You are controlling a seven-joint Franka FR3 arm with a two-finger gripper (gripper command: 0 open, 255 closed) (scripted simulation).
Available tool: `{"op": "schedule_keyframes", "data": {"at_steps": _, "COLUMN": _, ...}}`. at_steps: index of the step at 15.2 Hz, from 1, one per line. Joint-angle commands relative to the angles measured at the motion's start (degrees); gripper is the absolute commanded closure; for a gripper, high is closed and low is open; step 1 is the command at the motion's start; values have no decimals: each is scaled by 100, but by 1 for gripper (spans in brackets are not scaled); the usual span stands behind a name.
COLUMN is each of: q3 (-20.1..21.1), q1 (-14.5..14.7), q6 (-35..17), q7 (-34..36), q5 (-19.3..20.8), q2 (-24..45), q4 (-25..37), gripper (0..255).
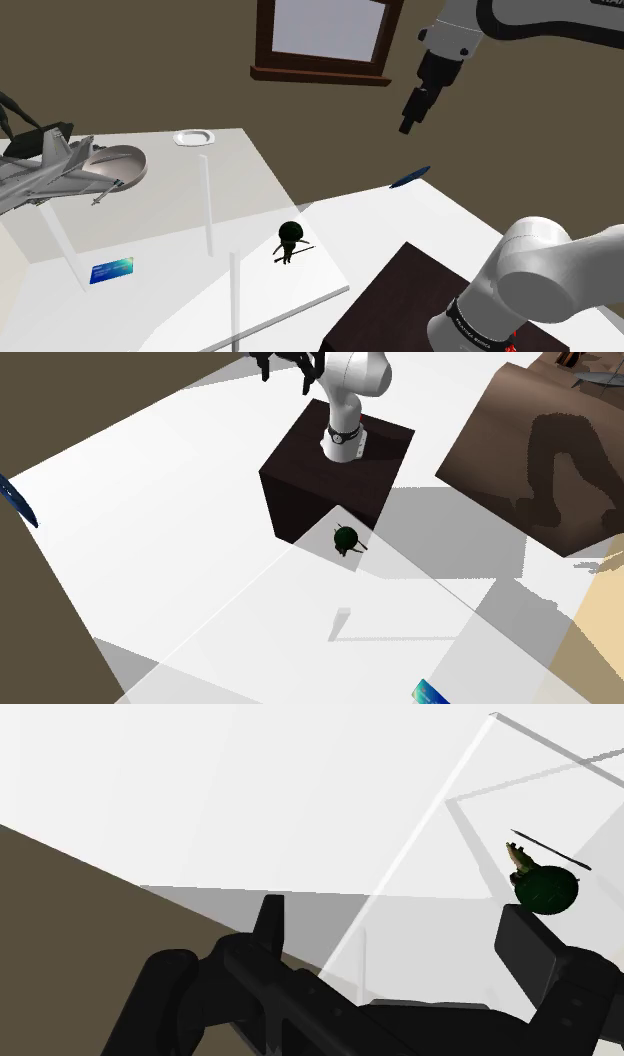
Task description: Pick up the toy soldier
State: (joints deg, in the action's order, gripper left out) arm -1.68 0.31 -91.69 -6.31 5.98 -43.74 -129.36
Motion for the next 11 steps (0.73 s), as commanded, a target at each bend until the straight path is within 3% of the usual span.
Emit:
{"op": "schedule_keyframes", "data": {"at_steps": 1, "q3": 0, "q1": 0, "q6": 0, "q7": 0, "q5": 0, "q2": 0, "q4": 0, "gripper": 0}}
{"op": "schedule_keyframes", "data": {"at_steps": 11, "q3": 362, "q1": 347, "q6": -1600, "q7": 514, "q5": -578, "q2": 786, "q4": -910, "gripper": 0}}
